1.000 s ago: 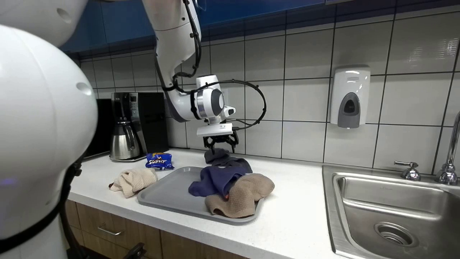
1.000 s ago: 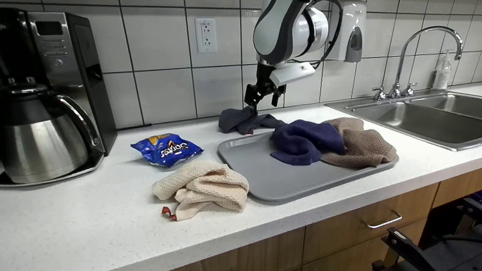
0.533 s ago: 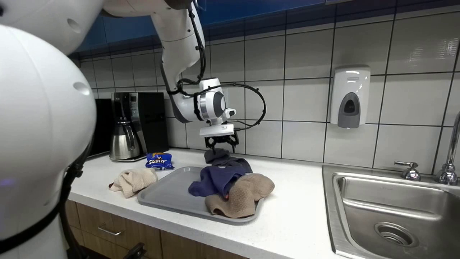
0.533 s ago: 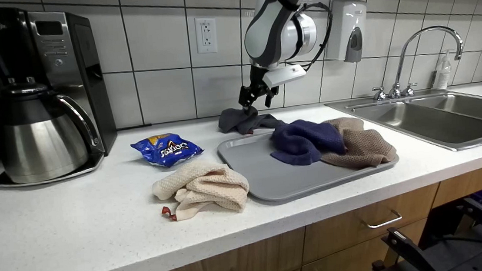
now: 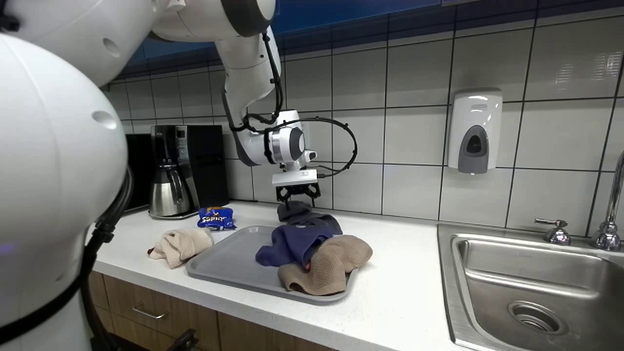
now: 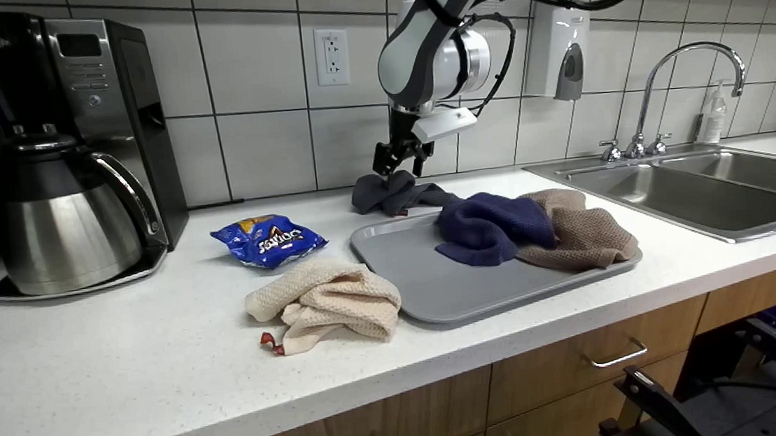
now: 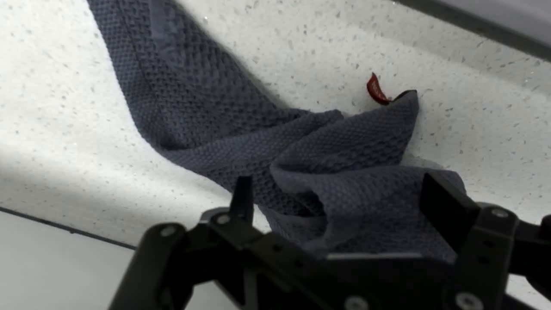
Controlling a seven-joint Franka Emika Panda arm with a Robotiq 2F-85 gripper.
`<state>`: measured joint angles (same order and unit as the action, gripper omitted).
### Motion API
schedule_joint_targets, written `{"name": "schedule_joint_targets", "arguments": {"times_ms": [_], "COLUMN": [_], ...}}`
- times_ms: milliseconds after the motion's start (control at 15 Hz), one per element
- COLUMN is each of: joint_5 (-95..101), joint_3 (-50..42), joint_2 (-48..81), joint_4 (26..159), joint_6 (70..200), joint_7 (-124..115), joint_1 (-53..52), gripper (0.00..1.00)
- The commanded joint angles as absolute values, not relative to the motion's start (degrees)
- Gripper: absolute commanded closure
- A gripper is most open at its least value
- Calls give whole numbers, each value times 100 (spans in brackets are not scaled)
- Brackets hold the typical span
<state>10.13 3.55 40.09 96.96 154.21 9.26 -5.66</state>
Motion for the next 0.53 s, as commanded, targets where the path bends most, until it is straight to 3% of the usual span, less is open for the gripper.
{"name": "schedule_joint_targets", "arguments": {"times_ms": [0, 467], "joint_5": [894, 1028], "joint_3": [544, 419], "joint_2": [4307, 4766], "joint_4": [9174, 8634], "joint_6": [15044, 14951], "joint_7": [1245, 1234], "joint_1": [-435, -556], "gripper": [0, 0]}}
